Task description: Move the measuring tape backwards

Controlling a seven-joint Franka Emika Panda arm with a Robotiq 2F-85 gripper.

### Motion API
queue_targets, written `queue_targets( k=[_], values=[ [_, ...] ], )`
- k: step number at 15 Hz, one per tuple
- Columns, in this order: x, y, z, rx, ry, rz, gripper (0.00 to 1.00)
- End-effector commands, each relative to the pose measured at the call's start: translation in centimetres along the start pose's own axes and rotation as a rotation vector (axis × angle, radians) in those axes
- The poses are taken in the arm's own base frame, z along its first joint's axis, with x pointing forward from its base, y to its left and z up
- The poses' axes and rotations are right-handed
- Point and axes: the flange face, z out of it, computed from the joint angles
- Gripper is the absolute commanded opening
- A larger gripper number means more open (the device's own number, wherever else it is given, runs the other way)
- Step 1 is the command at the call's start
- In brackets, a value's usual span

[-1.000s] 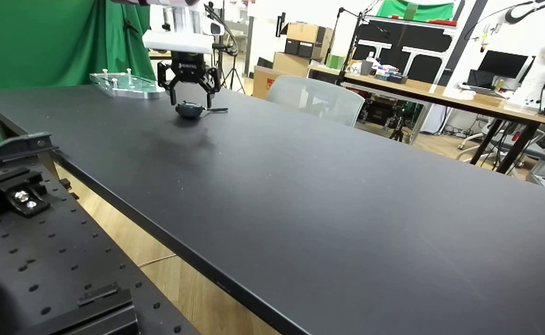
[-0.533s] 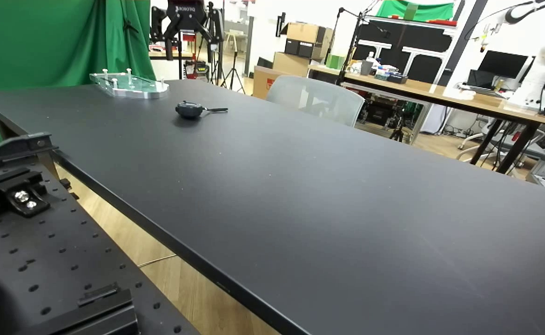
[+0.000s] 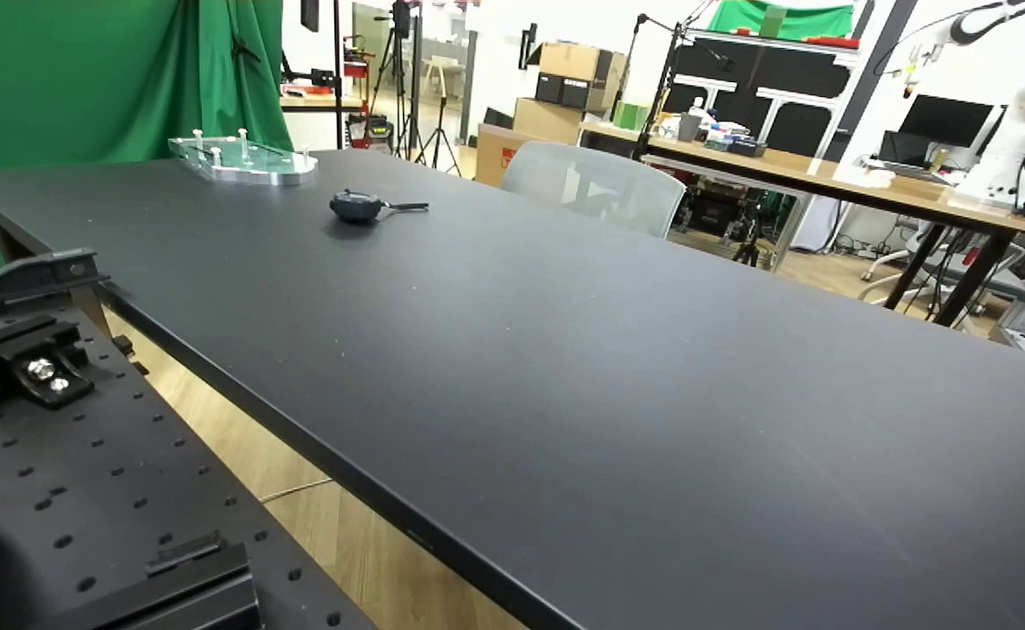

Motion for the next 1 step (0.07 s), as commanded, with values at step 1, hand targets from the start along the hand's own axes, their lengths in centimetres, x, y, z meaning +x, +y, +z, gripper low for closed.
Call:
queue_targets(
  k=[1],
  values=[
    [-3.74,1.88,-0.95,0.038,-0.023,0.011,1.0]
  ],
)
